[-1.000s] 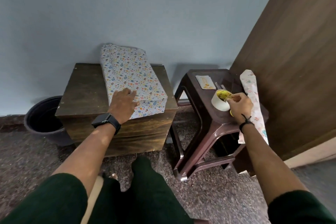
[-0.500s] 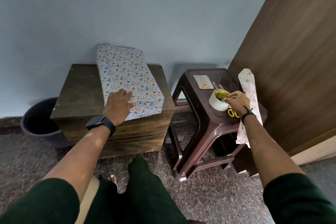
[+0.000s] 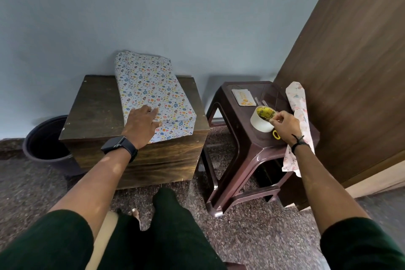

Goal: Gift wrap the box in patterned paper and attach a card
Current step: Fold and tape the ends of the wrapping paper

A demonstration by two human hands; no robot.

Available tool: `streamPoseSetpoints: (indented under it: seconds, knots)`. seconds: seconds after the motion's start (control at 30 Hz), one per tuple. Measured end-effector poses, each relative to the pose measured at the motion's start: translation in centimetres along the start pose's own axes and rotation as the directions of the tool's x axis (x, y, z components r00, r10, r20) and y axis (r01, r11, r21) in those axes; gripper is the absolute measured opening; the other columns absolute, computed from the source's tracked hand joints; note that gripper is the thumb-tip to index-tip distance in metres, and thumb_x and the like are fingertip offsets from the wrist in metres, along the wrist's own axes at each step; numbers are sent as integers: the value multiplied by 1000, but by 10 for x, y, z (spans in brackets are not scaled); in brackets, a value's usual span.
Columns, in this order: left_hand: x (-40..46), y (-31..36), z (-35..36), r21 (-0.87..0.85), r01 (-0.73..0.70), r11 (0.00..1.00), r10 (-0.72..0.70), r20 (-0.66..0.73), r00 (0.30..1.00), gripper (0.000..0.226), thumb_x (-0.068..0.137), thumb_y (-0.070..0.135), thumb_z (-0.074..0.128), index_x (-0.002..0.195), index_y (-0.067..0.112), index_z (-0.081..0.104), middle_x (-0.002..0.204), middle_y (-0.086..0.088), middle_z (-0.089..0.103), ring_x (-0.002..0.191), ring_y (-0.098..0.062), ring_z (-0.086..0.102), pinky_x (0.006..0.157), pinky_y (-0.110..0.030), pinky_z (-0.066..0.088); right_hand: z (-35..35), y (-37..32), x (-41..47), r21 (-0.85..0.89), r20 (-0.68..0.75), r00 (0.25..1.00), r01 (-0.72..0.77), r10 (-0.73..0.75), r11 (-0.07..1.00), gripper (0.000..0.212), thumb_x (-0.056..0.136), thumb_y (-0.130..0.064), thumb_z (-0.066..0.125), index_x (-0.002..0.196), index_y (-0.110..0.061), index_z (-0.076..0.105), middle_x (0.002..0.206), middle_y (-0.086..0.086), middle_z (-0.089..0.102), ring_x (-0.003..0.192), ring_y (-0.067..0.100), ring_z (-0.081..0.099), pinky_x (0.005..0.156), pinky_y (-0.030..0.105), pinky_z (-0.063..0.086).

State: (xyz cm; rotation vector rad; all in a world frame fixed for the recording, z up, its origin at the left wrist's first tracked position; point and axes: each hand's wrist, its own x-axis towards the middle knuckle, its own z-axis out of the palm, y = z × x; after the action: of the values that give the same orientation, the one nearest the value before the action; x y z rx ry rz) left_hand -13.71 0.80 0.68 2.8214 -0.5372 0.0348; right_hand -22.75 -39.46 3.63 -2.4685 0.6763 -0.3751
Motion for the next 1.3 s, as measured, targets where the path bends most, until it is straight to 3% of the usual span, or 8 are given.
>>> streamPoseSetpoints:
  seconds: [0.3,0.83,0.93,1.03,1.17,1.3]
  knots:
    - [-1,0,-1,-30,-1,1000,1,3,1000,51,99,30,45,145,11,35,141,-13,39,130,-29,35,113,-40,18,-7,2,0,-35,58,998,-1,3,999,13,88,-17,60,93,-5,61,105,15,65,101,31,58,84,36,44]
    - [-3,2,-3,-41,4,999,-4,-2,1000,50,99,29,46,144,10,37,140,-13,41,128,-30,37,113,-42,19,-9,-10,-2,-238,153,987,77,-41,968,17,95,-19,47,101,-3,50,106,22,61,99,39,56,79,41,45]
    - [-3,3,-3,-35,6,999,-6,-2,1000,50,99,30,45,144,10,37,140,-13,41,128,-30,37,112,-41,20,-10,-14,-5,-162,140,990,57,-34,985,10,96,-18,41,95,-9,42,95,18,57,85,33,52,70,35,38]
    - [-4,3,-4,-32,8,999,-8,3,1000,50,99,30,45,144,10,37,141,-13,40,128,-30,37,112,-40,21,-10,-13,-4,-99,145,989,6,8,995,10,96,-19,42,94,-10,44,96,14,56,85,28,51,71,32,36]
    - [-4,4,-5,-42,12,999,-11,16,1000,50,99,30,44,145,11,36,140,-12,40,128,-29,36,112,-40,20,-13,-7,-5,38,112,993,-51,47,998,12,92,-20,52,97,-9,54,101,10,60,95,28,57,76,34,43]
    - [-4,4,-5,-32,4,999,-4,11,1000,51,100,30,43,146,11,34,142,-12,38,129,-28,35,112,-38,19,-10,-11,-10,225,108,994,7,-32,974,13,82,-20,71,80,-19,58,88,0,66,92,22,63,87,40,51]
